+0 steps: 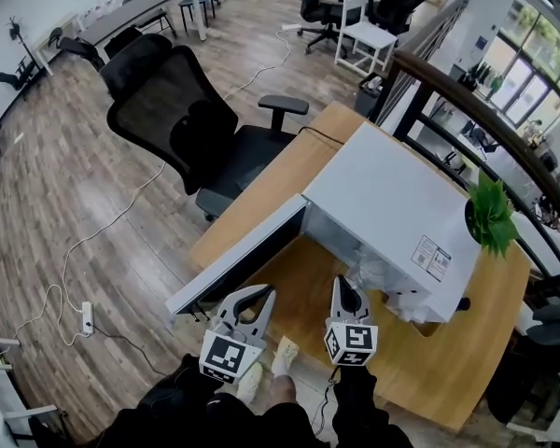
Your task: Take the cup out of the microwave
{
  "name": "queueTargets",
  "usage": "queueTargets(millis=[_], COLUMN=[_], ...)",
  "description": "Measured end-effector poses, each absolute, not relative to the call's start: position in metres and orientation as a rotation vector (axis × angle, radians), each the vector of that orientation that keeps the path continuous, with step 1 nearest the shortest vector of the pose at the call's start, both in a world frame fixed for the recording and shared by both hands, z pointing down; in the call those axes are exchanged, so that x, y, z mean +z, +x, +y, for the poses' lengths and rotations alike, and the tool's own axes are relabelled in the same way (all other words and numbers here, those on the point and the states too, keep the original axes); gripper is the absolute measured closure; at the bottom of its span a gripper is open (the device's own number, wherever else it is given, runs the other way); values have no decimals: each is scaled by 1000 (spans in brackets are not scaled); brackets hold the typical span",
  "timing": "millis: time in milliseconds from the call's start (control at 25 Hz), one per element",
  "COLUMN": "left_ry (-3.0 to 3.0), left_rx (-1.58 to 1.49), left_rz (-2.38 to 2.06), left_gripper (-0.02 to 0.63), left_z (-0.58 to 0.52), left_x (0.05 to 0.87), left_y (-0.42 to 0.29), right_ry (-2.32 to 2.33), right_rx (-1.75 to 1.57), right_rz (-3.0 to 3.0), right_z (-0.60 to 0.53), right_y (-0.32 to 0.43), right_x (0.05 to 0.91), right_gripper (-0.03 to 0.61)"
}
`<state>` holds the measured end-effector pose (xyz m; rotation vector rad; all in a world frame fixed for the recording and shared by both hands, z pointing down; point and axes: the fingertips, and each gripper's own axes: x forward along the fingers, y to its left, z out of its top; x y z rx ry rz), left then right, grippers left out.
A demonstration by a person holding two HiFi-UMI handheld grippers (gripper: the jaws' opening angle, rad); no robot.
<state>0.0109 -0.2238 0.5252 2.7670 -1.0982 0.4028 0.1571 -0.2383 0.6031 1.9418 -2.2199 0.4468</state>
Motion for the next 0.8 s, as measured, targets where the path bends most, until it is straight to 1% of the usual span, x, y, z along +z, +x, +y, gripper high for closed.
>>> queueTargets(millis=[360,800], left_ry=[2841,2934], left_rx=[352,291], left_rz=[-1035,-928], left_gripper=[589,589], left_z=[-187,-135], left_x=[498,463], left_y=[11,13], right_ry=[2023,2126], right_rx=[410,328], right_rz=[-2191,-2160], right_z=[-188,-118], right_y=[154,152], right_x=[573,515], right_gripper=[561,561])
